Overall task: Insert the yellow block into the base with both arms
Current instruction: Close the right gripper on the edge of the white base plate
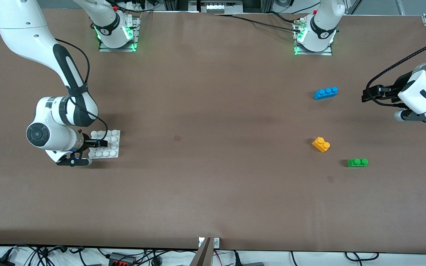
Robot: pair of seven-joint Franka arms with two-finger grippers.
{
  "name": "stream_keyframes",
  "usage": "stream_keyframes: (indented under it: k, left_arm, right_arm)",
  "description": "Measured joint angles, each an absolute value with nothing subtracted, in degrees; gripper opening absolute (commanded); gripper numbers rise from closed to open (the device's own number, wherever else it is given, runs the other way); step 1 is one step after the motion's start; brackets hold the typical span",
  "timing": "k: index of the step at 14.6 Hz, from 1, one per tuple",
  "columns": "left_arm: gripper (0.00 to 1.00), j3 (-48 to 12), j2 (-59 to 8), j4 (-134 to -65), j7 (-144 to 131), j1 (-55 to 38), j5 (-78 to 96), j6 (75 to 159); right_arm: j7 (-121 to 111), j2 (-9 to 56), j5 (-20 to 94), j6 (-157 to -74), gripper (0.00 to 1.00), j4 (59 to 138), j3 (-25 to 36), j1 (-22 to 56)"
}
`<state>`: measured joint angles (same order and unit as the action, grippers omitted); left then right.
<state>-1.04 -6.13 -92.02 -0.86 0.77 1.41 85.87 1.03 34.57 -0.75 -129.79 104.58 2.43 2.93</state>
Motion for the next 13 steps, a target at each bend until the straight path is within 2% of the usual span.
stream_keyframes:
  k: [5,8,11,13]
  left_arm:
    - [1.0,-1.0,-6.1,-92.0,-0.9,0.8,1.4,85.8]
    - [1.0,-1.0,-6.1,-92.0,-0.9,0.8,1.4,85.7]
    - [1.0,-1.0,-6.1,-92.0,-0.9,0.8,1.4,85.4]
    - [1.0,-0.9,-6.1,-92.0,-0.9,0.8,1.4,85.2]
  right_arm:
    - [1.0,34.6,-0.7,-130.1,0.99,104.6,2.4,2.9]
    - [1.0,34.6,-0.7,-130.6,0.71,104.5,2.5,2.6]
    - [1.0,34.5,-0.6,-130.6,0.61,104.4,2.4,2.6]
    - [1.0,34.3,-0.6,-130.4,0.6,104.4,2.3,2.6]
